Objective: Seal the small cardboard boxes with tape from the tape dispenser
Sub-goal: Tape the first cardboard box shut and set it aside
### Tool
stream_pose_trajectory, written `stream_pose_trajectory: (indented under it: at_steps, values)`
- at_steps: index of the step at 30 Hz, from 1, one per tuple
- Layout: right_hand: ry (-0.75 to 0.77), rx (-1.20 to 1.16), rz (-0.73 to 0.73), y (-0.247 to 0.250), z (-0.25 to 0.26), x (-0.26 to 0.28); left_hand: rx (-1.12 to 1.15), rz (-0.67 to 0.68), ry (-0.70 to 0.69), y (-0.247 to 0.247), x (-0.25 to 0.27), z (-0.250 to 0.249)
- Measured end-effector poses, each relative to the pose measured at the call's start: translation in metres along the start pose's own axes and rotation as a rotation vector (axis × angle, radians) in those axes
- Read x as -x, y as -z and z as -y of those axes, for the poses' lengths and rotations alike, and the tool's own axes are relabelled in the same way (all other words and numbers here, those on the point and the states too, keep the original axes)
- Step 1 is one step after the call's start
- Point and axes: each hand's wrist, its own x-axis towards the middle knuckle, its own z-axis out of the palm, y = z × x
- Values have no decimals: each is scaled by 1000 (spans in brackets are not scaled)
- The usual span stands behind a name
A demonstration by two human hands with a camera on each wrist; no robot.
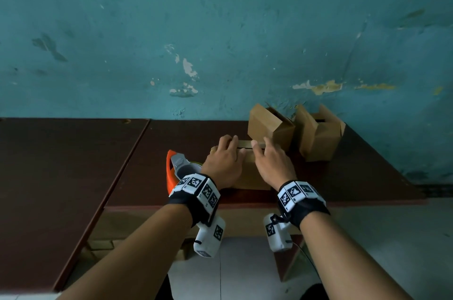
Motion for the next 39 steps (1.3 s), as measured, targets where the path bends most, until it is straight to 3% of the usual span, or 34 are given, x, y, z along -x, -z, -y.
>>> stream_pose_trajectory:
  at_steps: [3,8,17,21,24,29,33,39]
  values:
    - [15,9,-11,-1,-1,-1,10,-53,37,-5,-2,0]
    - [-1,45,8,0,-2,0,-27,-13,22,-24,-17,17]
    - [-17,115,35,10,7,1,94,37,69,10,7,-6]
    - [26,187,-58,15,17,2,59,6,36,25,13,-1]
    - [129,200,-219,18,34,9,77,-36,58,39,18,8]
    - [467,73,-394,13,69,21,112,-136,124,62,21,29]
    - [664,-50,-323,-3,97,33,192,-178,205,79,30,49]
    - [650,-56,-107,-41,120,44,297,-215,317,86,40,88]
